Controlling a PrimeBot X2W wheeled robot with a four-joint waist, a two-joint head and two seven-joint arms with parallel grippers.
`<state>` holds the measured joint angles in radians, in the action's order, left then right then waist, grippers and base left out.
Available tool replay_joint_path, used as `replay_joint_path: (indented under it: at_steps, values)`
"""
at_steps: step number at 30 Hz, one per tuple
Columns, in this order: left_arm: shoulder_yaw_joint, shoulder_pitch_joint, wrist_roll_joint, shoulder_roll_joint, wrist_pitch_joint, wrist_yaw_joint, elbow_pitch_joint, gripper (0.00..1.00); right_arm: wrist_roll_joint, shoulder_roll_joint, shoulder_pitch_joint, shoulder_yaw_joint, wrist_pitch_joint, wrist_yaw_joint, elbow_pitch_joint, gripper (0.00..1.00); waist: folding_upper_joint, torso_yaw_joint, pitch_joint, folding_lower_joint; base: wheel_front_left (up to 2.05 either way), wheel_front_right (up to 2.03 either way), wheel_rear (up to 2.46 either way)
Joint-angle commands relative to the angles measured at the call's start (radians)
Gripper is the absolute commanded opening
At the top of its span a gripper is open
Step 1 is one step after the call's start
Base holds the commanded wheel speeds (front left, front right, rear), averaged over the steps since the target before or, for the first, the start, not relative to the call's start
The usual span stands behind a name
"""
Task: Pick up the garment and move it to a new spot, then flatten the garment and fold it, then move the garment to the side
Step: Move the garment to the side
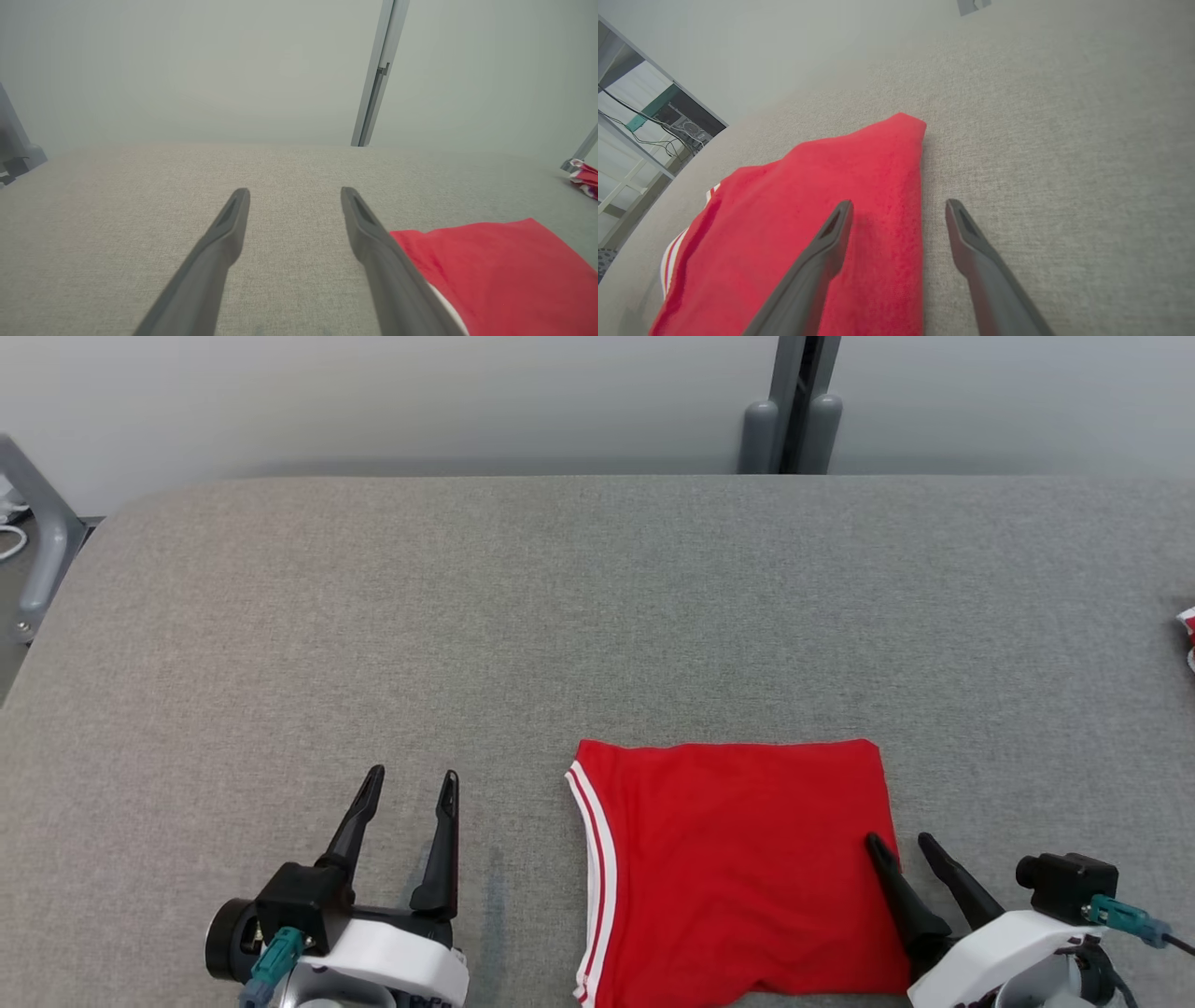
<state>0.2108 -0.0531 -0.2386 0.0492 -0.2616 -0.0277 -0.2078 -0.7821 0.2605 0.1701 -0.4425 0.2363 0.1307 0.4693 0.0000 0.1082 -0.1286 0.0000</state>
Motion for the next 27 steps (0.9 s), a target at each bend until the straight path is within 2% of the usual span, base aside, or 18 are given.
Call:
replay_joint_path:
  at_steps: [1, 6, 11, 12, 13, 14, 20, 27]
  values:
    - [0.000, -0.024, 0.004, 0.004, -0.004, -0.002, 0.001, 1.00, -0.019, 0.016, 0.020, -0.016, -0.005, 0.000, 0.020, 1.00, 0.0000, 0.013, -0.011, 0.0000, 0.00, 0.00, 0.00]
    - [0.008, -0.030, 0.009, 0.004, -0.004, -0.007, 0.005, 1.00, -0.069, 0.039, 0.064, -0.071, -0.021, 0.000, 0.085, 1.00, 0.0000, 0.033, -0.023, 0.0000, 0.00, 0.00, 0.00]
    - [0.016, -0.034, 0.012, 0.004, -0.004, -0.010, 0.005, 1.00, -0.143, 0.035, 0.086, -0.152, -0.044, 0.000, 0.121, 1.00, 0.0000, 0.045, -0.028, 0.0000, 0.00, 0.00, 0.00]
    - [0.017, -0.035, 0.013, 0.004, -0.004, -0.010, 0.005, 1.00, -0.157, 0.034, 0.087, -0.164, -0.049, 0.000, 0.123, 0.90, 0.0000, 0.046, -0.028, 0.0000, 0.00, 0.00, 0.00]
    - [0.017, -0.035, 0.013, 0.004, -0.004, -0.010, 0.004, 1.00, -0.165, 0.037, 0.090, -0.178, -0.049, 0.000, 0.126, 0.16, 0.0000, 0.047, -0.028, 0.0000, 0.00, 0.00, 0.00]
    - [0.017, -0.035, 0.014, 0.004, -0.004, -0.009, 0.004, 1.00, -0.168, 0.042, 0.094, -0.191, -0.049, 0.000, 0.129, 0.00, 0.0000, 0.048, -0.027, 0.0000, 0.00, 0.00, 0.00]
    - [0.018, -0.033, 0.019, 0.004, -0.004, -0.010, 0.005, 1.00, -0.153, 0.070, 0.138, -0.239, -0.004, 0.000, 0.144, 0.00, 0.0000, 0.035, -0.027, 0.0000, 0.00, 0.00, 0.00]
    - [0.030, -0.036, 0.013, 0.004, -0.004, -0.010, 0.011, 1.00, -0.042, 0.135, 0.213, -0.279, 0.027, 0.000, 0.144, 0.00, 0.0000, -0.031, -0.022, 0.0000, 0.00, 0.00, 0.00]
